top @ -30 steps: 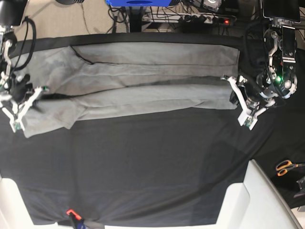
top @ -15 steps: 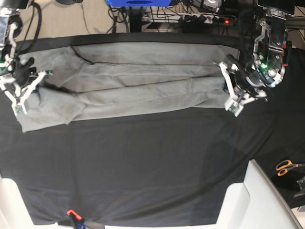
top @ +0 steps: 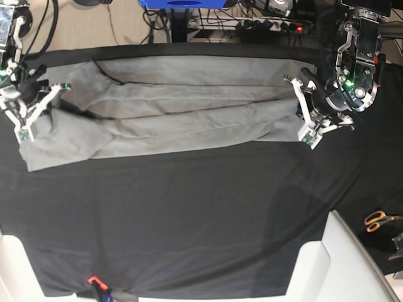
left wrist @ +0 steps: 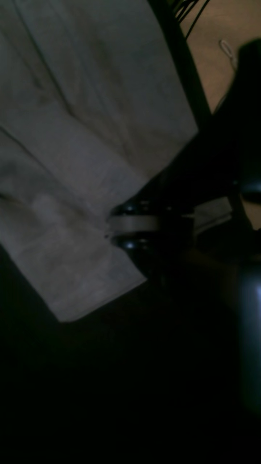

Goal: Fold the T-shirt properly
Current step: 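Lower the folded edge onto the shirt near the collar with both grippers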

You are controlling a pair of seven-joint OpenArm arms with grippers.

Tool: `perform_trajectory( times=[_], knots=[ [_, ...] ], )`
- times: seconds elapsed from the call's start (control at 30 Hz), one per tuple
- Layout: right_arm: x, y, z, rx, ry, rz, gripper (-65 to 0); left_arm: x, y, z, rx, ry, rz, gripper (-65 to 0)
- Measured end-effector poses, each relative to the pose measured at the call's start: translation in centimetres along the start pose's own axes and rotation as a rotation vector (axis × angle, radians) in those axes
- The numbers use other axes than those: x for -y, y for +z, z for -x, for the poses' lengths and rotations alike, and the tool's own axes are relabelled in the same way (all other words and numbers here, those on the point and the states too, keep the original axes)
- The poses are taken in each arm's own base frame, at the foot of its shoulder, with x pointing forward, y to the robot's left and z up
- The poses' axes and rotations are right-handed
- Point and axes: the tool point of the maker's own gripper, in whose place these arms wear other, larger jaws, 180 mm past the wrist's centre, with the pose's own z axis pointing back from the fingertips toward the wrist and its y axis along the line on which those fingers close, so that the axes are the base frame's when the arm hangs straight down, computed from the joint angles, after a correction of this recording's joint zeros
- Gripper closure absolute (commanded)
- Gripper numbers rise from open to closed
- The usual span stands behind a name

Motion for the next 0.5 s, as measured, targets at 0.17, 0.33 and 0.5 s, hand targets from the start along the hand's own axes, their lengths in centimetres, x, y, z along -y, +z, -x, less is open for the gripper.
perform_trajectory(
  times=[0.17,0.33,0.5],
  knots=[
    [-1.1,0.3,1.5,-0.023,-0.014,-0.017,0.0,-0.3,0.1,0.2,-0.005,-0.007,-0.004,0.0],
    [-1.3,0.7,1.5,-0.014,-0.009,-0.016,0.0,-0.5,0.1,0.2,-0.007,-0.009,-0.008,0.0],
    [-1.5,0.7,2.0,-0.023,-0.013,-0.019,0.0,-0.3,0.1,0.2,-0.007,-0.011,-0.006,0.0]
  ],
)
